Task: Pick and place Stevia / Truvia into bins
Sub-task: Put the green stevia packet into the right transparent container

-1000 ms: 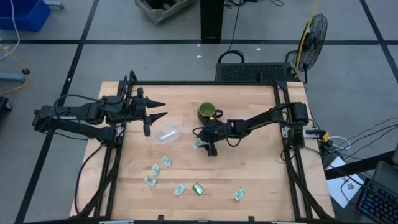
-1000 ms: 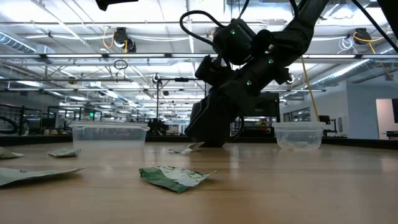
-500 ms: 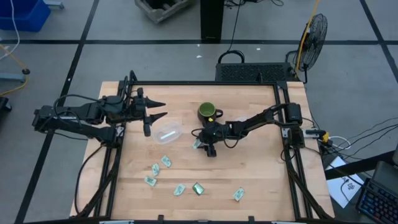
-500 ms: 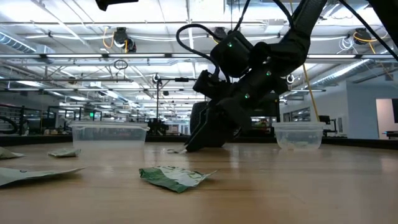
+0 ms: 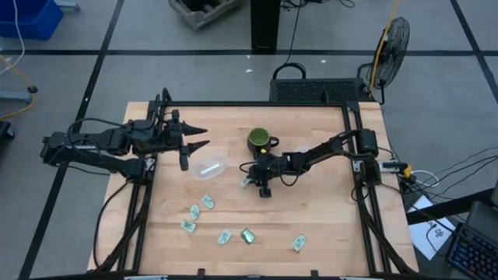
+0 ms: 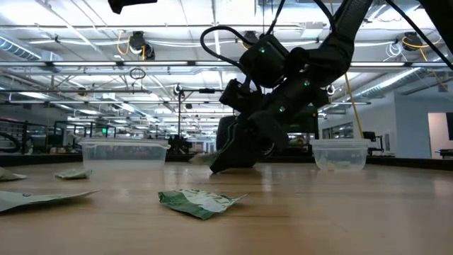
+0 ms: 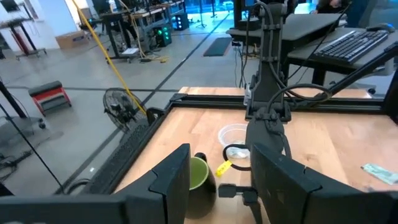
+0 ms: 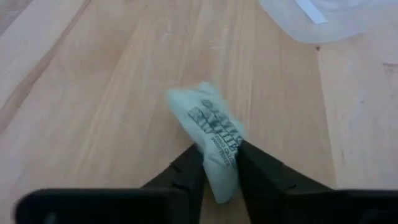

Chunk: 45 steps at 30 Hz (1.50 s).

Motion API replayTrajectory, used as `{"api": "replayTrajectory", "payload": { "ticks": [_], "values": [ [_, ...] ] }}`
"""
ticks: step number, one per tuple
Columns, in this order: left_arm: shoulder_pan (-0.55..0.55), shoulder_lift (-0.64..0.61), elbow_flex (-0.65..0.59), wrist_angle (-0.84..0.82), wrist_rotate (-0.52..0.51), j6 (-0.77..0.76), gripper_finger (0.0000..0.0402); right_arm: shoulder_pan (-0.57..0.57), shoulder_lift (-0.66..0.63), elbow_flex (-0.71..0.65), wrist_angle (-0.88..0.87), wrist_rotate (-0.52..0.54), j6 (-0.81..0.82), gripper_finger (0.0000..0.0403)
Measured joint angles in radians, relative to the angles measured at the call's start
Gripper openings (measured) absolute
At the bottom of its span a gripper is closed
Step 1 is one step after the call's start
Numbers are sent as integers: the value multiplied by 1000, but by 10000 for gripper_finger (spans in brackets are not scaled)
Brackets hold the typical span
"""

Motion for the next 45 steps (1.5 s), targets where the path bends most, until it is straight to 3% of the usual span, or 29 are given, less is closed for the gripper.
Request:
{"api": "replayTrajectory", "payload": {
  "ticks": [5, 8, 17, 24, 29, 33, 36, 45],
  "values": [
    [-2, 10, 0, -89, 161, -47, 175, 12, 0, 0, 0, 2, 7, 11],
    [-23, 34, 0, -190, 232, -115, 175, 21, 0, 0, 1, 5, 7, 5],
    [-137, 170, -24, -259, 247, -224, 175, 42, 0, 0, 3, 10, 29, 1],
    [-199, 256, -24, -161, 247, -228, 175, 60, -16, -1, 0, 14, 57, 1],
    [-218, 270, -24, -126, 234, -205, 175, 78, -68, -1, -34, 85, 28, 0],
    [-216, 265, -24, -123, 197, -206, 175, 78, -146, -21, -92, 92, 26, 0],
    [-216, 257, -24, -120, 190, -218, 175, 82, -235, -60, -164, 153, 40, 0],
    [-216, 258, -24, -122, 189, -270, 175, 122, -635, -220, -453, 271, 101, 0]
  ]
}}
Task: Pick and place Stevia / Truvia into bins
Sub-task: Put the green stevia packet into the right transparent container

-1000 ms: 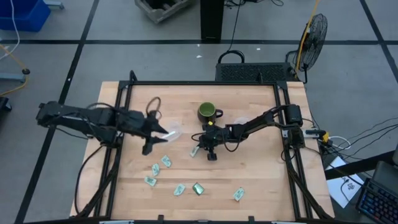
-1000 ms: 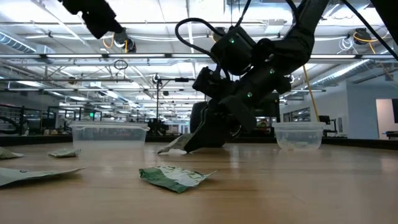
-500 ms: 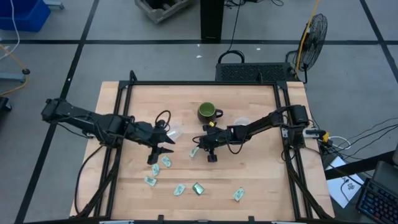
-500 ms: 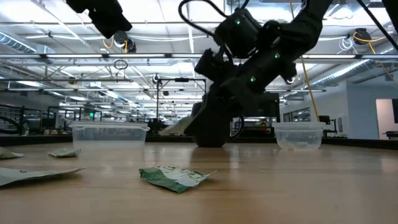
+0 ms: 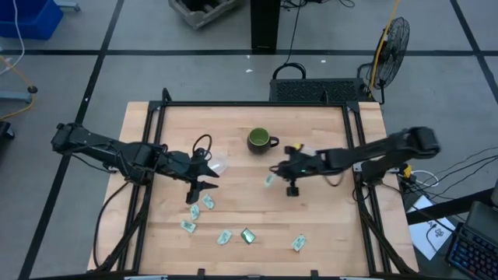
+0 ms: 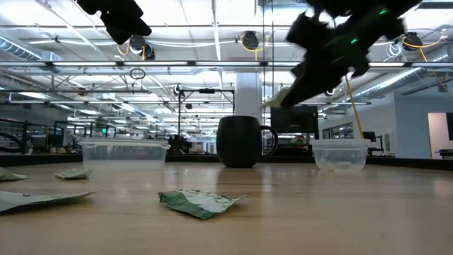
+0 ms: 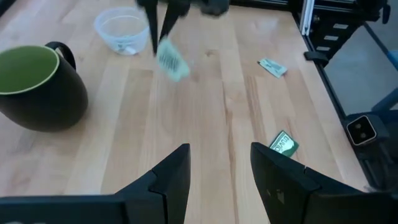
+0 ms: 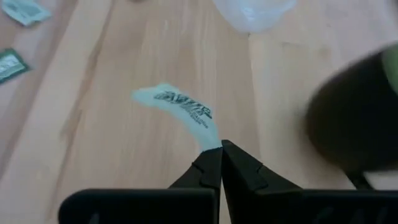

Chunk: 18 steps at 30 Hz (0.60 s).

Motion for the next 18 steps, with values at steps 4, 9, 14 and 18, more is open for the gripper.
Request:
{"api": "replayTrajectory", "payload": {
  "ticks": [4, 9, 14, 18],
  "values": [
    [0, 0, 0, 0, -2, -2, 175, 30, -198, -59, -110, 133, 38, 0],
    [0, 0, 0, 0, -31, -3, 175, 55, -399, -91, -288, 364, 115, 0],
    [0, 0, 0, 0, -44, -3, 175, 31, -488, -119, -396, 390, 237, 0],
    [0, 0, 0, 1, -44, -3, 175, 8, -474, -158, -479, 369, 298, 0]
  ]
}}
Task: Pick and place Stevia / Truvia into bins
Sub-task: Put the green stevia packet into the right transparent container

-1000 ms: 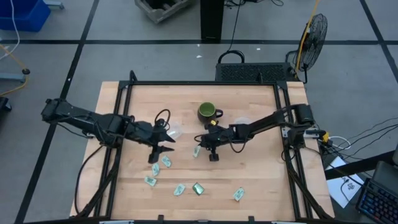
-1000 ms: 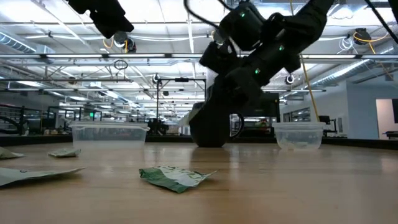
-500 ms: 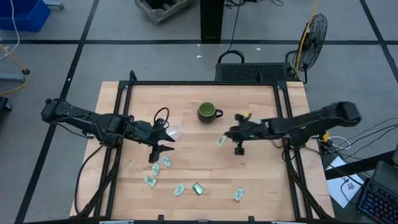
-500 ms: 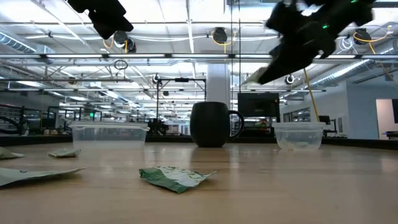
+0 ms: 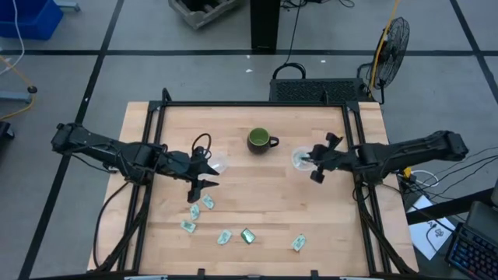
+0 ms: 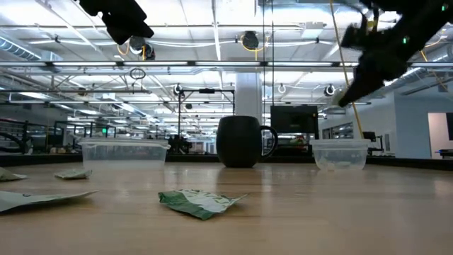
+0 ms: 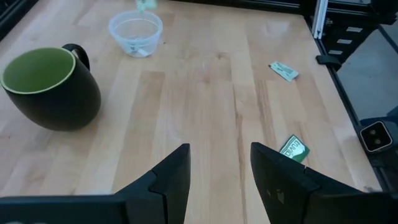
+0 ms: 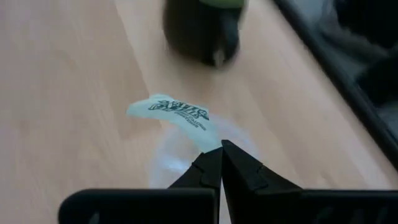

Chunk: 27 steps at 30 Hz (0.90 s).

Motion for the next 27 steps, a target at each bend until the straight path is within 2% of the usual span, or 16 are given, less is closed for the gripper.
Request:
{"api": "replayTrajectory", "payload": {
  "ticks": [4, 9, 16, 19, 22, 27],
  "values": [
    [0, 0, 0, 1, 0, 0, 175, -41, 26, -61, -43, 56, 77, 0],
    [0, 0, 0, 18, 0, 2, 175, -83, 61, -108, 1, -63, 40, 0],
    [0, 0, 0, 48, 0, 3, 175, -112, 92, -109, 86, -93, -68, 0],
    [0, 0, 0, 48, 0, 2, 175, -127, 103, -109, 129, -148, -145, 0],
    [0, 0, 0, 48, 0, 2, 175, -145, 125, -109, 124, -198, -171, 0],
    [0, 0, 0, 46, 0, 4, 175, -168, 180, -109, 105, -198, -188, 0]
  ]
}}
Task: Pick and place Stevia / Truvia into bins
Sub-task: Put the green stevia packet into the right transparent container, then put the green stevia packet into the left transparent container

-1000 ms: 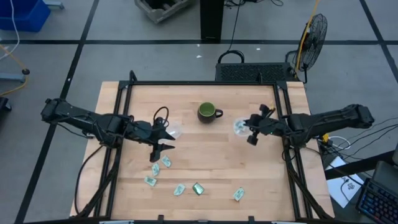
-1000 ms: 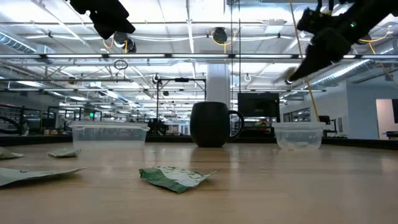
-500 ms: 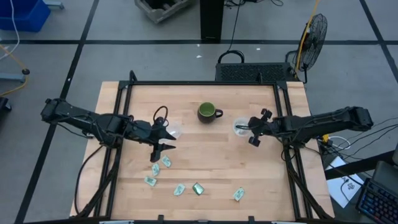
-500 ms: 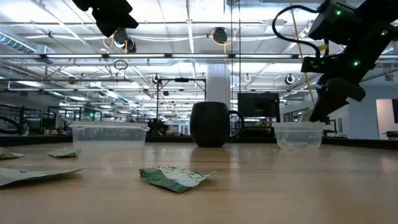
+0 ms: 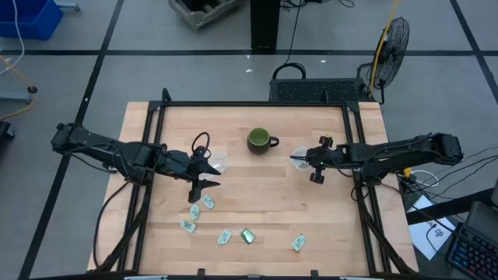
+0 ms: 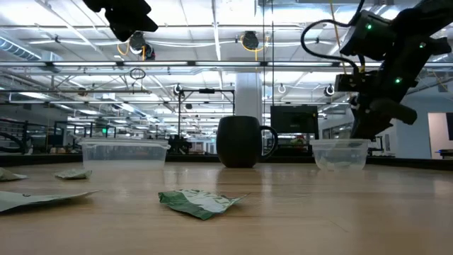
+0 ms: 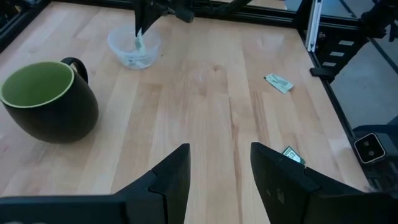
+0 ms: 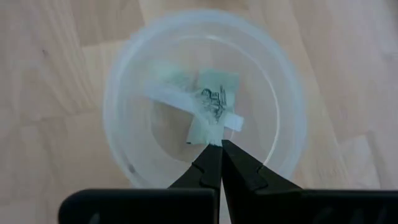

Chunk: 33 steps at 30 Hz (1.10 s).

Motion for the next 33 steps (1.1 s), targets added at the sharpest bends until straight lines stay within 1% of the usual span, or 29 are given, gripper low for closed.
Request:
{"api": "replayTrajectory", "payload": {
  "ticks": [4, 10, 13, 18, 21, 23, 26, 30, 33],
  "values": [
    [0, 0, 0, -1, 0, 4, 175, 0, 33, 0, 11, 30, -44, 0],
    [0, 0, 0, -1, 0, 6, 175, 0, 36, 0, 38, 85, -57, 8],
    [0, 0, 0, -1, 0, 6, 175, 0, 36, 0, 46, 83, -82, 28],
    [0, 0, 0, -1, 0, 6, 175, 0, 36, 0, 63, 81, -84, 76],
    [0, 0, 0, -9, 0, 6, 175, 4, 30, 10, 66, 80, -83, 98],
    [0, 0, 0, -27, 0, 6, 175, 12, 19, 34, 46, 80, -90, 107],
    [0, 0, 0, -76, 0, 6, 175, 27, -7, 93, -48, 81, -101, 113],
    [-4, 15, 0, -168, 1, -40, 175, 61, -47, 187, -129, 76, -64, 113],
    [-23, 50, 0, -223, 1, -83, 175, 89, -81, 233, -92, 2, -46, 113]
  ]
}}
